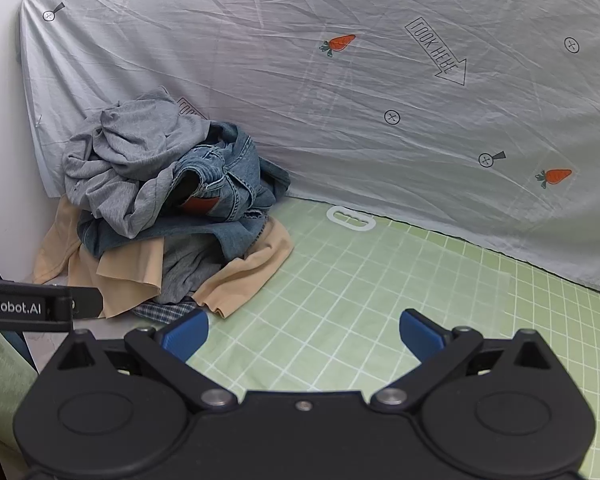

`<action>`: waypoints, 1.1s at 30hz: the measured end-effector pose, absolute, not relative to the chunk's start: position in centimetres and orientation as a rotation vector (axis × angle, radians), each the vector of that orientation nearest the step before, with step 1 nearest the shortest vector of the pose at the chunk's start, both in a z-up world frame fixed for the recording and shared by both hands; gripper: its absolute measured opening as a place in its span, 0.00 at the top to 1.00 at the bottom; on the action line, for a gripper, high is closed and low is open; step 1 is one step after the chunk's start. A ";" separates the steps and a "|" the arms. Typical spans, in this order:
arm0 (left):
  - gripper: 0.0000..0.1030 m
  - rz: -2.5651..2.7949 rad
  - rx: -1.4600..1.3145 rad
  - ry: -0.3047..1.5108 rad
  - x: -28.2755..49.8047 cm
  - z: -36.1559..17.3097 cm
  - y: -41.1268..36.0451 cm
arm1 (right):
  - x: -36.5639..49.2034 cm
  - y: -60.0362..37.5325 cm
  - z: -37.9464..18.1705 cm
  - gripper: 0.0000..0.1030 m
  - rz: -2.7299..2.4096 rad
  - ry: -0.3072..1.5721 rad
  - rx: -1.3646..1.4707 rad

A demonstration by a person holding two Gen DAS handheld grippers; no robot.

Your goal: Fold clothes

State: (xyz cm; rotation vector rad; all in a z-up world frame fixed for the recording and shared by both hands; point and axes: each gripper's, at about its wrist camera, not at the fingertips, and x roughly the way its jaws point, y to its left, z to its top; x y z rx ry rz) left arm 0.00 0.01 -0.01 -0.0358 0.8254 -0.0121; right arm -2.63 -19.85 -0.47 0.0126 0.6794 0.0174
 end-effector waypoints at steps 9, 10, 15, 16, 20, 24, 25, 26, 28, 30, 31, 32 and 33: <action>0.00 -0.013 -0.036 0.827 0.0 0.3 0.1 | -2.8 -19.8 -0.7 0.00 0.013 0.679 0.007; 0.00 -0.013 -0.036 0.827 0.0 0.3 0.2 | -2.8 -19.7 -0.5 0.00 0.013 0.679 0.007; 0.00 -0.010 -0.033 0.821 0.0 0.3 0.2 | -3.0 -19.7 -0.6 0.00 0.014 0.676 0.011; 0.00 -0.010 -0.033 0.821 0.0 0.3 0.2 | -3.0 -19.7 -0.6 0.00 0.014 0.676 0.012; 0.00 -0.007 -0.031 0.818 -0.2 0.4 0.2 | -3.0 -19.7 -0.6 0.00 0.015 0.675 0.015; 0.00 -0.007 -0.031 0.814 -0.3 0.4 0.2 | -3.1 -19.8 -0.5 0.00 0.015 0.672 0.017; 0.00 -0.007 -0.030 0.813 -0.4 0.4 0.2 | -3.1 -19.8 -0.5 0.00 0.015 0.672 0.018; 0.00 -0.006 -0.030 0.813 -0.4 0.4 0.2 | -3.1 -19.8 -0.5 0.00 0.014 0.671 0.018; 0.00 -0.006 -0.030 0.811 -0.5 0.3 0.2 | -3.2 -19.9 -0.5 0.00 0.013 0.671 0.020; 0.00 -0.004 -0.030 0.811 -0.5 0.3 0.2 | -3.2 -19.9 -0.5 0.00 0.013 0.670 0.020; 0.00 -0.005 -0.030 0.810 -0.5 0.3 0.2 | -3.3 -19.9 -0.5 0.00 0.013 0.670 0.020; 0.00 -0.005 -0.031 0.810 -0.5 0.3 0.2 | -3.3 -19.9 -0.5 0.00 0.013 0.669 0.019; 0.00 -0.005 -0.031 0.810 -0.5 0.3 0.2 | -3.2 -19.8 -0.5 0.00 0.012 0.669 0.019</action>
